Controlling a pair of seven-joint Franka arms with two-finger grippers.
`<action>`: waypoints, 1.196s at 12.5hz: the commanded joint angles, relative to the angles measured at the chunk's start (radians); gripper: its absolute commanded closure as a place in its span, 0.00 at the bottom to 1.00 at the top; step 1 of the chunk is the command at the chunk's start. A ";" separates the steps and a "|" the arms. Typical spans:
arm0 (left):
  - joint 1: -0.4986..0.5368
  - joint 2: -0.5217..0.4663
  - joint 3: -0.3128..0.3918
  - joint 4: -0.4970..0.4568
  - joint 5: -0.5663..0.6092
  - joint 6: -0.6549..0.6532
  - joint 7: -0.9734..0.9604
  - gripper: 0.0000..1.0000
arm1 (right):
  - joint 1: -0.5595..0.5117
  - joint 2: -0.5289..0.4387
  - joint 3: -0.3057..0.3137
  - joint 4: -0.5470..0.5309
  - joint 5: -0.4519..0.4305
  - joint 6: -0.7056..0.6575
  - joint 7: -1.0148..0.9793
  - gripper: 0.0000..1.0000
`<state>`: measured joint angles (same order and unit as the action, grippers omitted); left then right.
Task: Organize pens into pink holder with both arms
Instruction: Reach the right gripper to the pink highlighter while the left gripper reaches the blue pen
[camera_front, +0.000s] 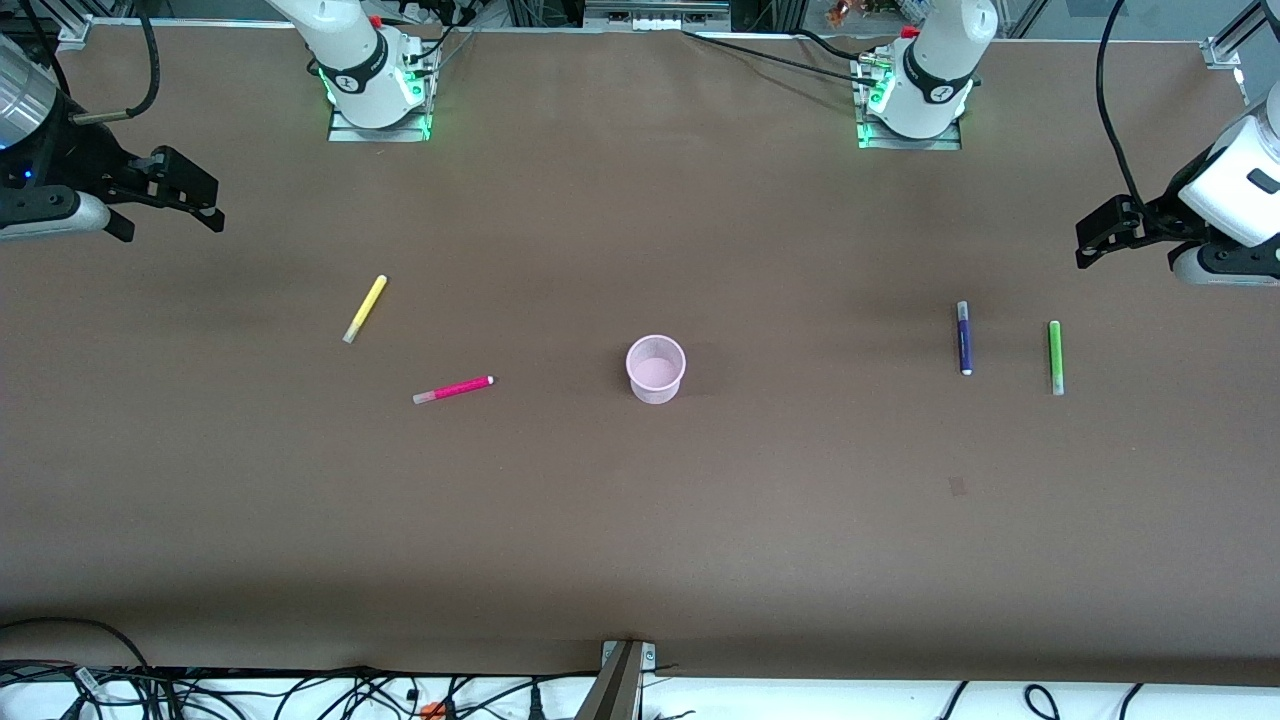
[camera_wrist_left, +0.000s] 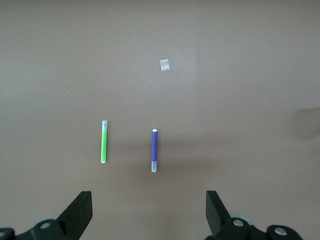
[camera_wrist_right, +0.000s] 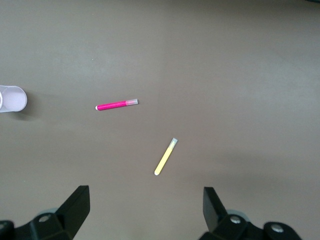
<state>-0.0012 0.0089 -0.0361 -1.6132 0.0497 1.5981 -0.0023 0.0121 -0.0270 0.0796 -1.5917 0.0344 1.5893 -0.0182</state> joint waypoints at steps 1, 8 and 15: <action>0.000 0.014 0.004 0.033 -0.024 -0.024 0.022 0.00 | -0.014 -0.045 -0.001 -0.054 0.033 0.017 0.016 0.00; 0.000 0.013 0.005 0.033 -0.025 -0.026 0.021 0.00 | -0.014 0.079 -0.001 -0.023 0.045 -0.038 0.016 0.00; 0.003 0.132 0.005 0.023 -0.011 -0.024 0.022 0.00 | 0.142 0.367 0.008 -0.027 0.110 0.144 0.757 0.00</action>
<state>-0.0004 0.0593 -0.0354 -1.6165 0.0497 1.5885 0.0008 0.0945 0.2767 0.0887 -1.6312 0.1135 1.6796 0.5776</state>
